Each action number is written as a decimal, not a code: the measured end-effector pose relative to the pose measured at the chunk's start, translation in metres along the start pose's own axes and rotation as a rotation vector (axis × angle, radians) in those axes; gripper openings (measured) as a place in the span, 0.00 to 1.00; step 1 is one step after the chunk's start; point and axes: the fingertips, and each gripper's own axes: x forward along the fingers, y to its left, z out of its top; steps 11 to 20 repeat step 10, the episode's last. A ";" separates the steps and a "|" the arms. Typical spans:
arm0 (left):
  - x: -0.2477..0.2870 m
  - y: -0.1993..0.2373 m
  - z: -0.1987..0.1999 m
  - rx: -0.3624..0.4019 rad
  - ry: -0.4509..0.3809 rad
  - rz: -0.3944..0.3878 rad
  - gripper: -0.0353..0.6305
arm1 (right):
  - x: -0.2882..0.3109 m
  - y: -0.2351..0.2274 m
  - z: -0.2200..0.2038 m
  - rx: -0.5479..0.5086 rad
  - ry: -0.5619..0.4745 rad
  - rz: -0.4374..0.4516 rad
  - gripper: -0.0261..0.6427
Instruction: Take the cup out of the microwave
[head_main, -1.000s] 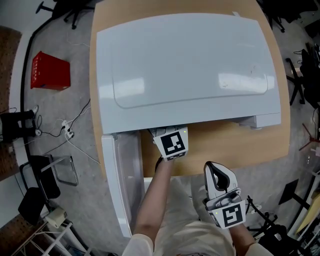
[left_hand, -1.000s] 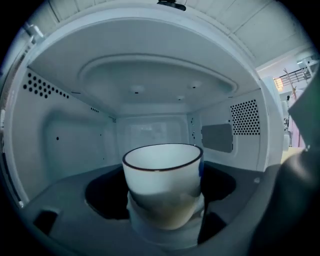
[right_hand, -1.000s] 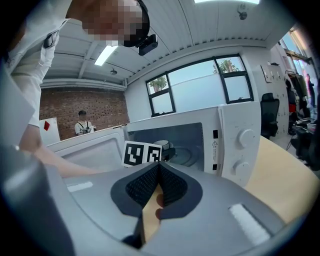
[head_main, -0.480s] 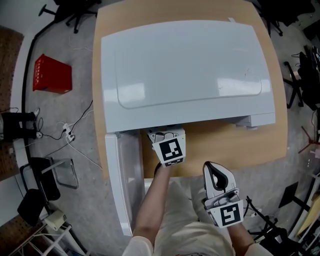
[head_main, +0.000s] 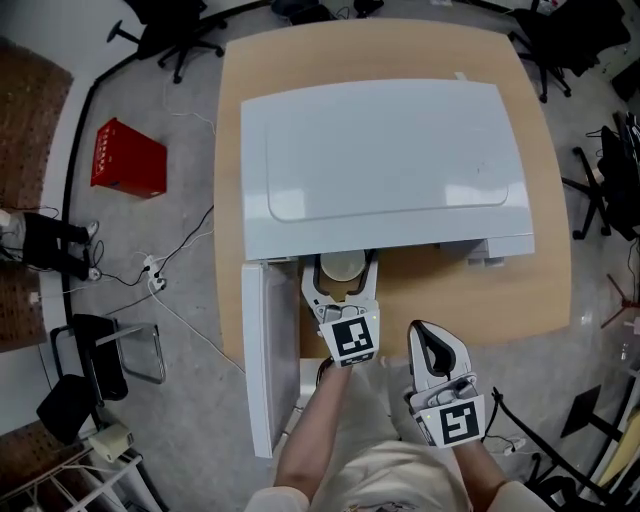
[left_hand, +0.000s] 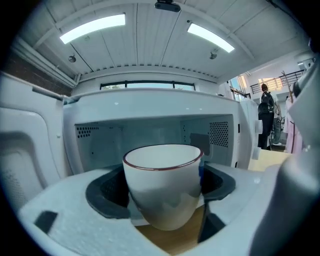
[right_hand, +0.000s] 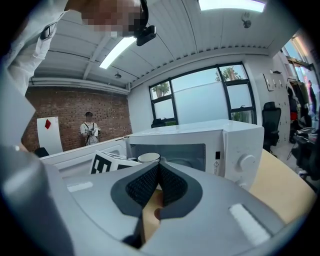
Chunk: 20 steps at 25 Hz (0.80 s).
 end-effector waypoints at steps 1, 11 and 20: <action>-0.007 -0.002 0.002 0.002 0.003 -0.004 0.65 | -0.001 0.000 0.002 -0.006 0.000 0.003 0.05; -0.069 -0.022 0.034 0.053 -0.077 -0.039 0.65 | -0.021 -0.007 0.027 -0.028 -0.035 -0.009 0.05; -0.069 -0.022 0.034 0.053 -0.077 -0.039 0.65 | -0.021 -0.007 0.027 -0.028 -0.035 -0.009 0.05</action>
